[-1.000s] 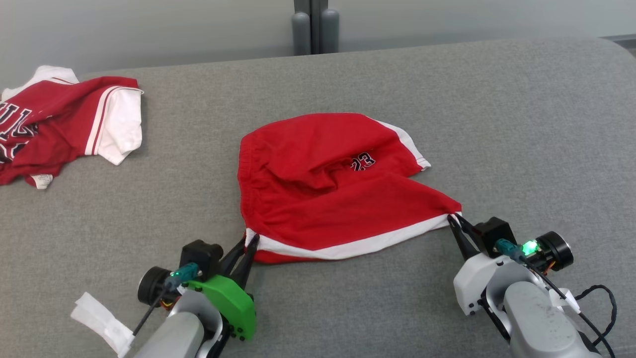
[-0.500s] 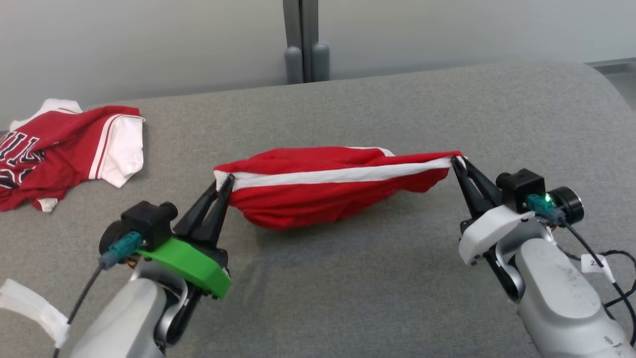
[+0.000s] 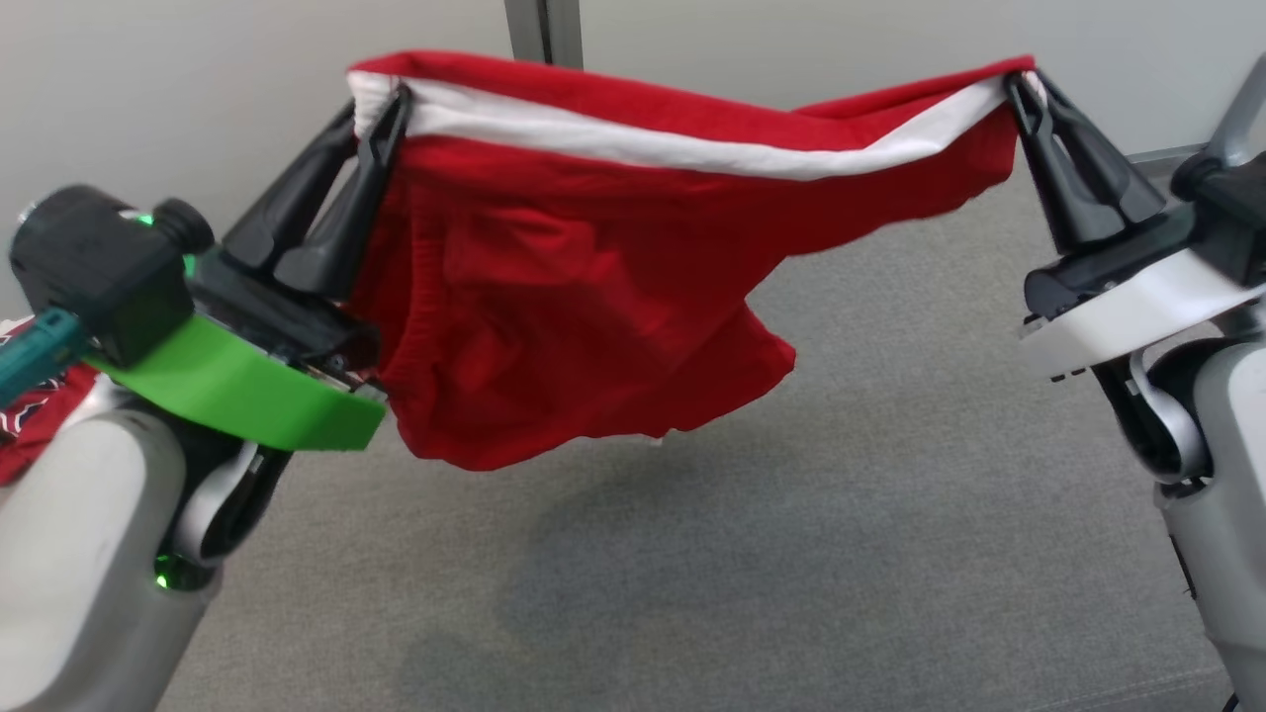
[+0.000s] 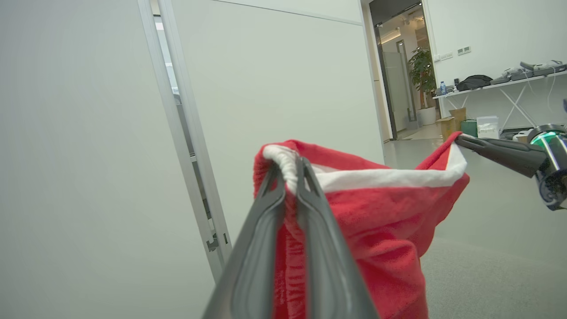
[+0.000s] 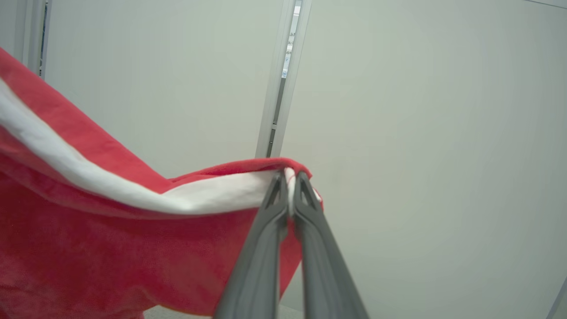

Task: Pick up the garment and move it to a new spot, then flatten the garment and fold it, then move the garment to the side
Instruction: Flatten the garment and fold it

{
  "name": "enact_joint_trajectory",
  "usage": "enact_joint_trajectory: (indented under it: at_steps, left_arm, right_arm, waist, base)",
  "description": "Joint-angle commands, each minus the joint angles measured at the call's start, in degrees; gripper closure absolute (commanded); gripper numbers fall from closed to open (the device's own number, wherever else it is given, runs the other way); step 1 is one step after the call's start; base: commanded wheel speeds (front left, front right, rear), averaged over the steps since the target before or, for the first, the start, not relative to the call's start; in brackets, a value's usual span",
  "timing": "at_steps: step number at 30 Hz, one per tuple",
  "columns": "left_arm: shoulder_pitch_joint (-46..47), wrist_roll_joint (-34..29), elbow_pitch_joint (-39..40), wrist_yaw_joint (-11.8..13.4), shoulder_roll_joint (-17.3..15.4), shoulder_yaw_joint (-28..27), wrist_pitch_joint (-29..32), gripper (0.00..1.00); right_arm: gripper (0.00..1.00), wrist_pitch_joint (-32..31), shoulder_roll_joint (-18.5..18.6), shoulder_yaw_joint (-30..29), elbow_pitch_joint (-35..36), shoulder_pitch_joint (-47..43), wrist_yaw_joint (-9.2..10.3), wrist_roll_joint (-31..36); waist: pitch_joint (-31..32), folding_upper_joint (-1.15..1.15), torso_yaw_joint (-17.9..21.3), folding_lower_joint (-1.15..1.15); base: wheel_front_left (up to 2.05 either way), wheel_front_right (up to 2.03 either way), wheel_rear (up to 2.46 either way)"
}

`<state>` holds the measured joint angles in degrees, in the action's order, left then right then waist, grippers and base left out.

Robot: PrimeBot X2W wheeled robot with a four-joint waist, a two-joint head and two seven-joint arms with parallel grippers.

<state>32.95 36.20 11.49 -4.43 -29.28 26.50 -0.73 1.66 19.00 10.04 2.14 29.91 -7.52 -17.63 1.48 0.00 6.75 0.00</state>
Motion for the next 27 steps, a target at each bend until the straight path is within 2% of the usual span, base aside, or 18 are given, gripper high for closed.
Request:
enact_joint_trajectory:
  at_steps: [1, 6, 11, 18, 23, 27]
  left_arm:
    - [1.6, 0.1, 0.9, 0.5, -0.7, -0.5, 0.9, 1.00]
    - [6.7, 0.0, 1.3, 0.1, -1.7, -1.3, 3.7, 1.00]
    - [11.5, 0.2, -3.4, -0.7, -1.0, -0.7, 4.8, 1.00]
    - [23.7, -1.5, -13.8, -2.1, 1.2, 0.6, 3.7, 1.00]
    - [35.4, -3.9, -22.7, -2.6, 4.9, 1.1, -2.1, 1.00]
    - [38.9, -4.5, -30.1, -2.7, 7.7, 2.1, -6.3, 1.00]
  right_arm:
    - [1.00, -1.2, -0.1, -0.8, 2.4, -0.4, 0.06, -0.3]
    - [1.00, -5.8, -0.7, -2.6, 8.8, 1.2, 0.06, 0.0]
    - [1.00, -6.9, -1.9, -2.1, 6.4, 4.6, 0.06, -0.3]
    - [1.00, -1.8, -3.4, -1.1, -7.8, 19.8, 0.07, 4.6]
    - [1.00, 3.5, -6.3, -3.3, -16.5, 32.9, 0.06, 10.7]
    - [1.00, 6.9, -9.4, -3.8, -21.5, 36.6, 0.06, 14.7]
  waist:
    - [-0.3, 0.00, 0.7, 0.00]
    - [-2.6, 0.00, 1.5, 0.00]
    - [-7.8, 0.00, 2.3, 0.00]
    - [-17.5, 0.00, 3.5, 0.00]
    - [-22.1, 0.00, 4.5, 0.00]
    - [-24.1, 0.00, 5.2, 0.00]
  base:
    - [0.00, 0.00, 0.00]
    - [0.00, 0.00, 0.00]
    - [0.00, 0.00, 0.00]
    - [0.00, 0.00, 0.00]
    - [0.00, 0.00, 0.00]
    - [0.00, 0.00, 0.00]
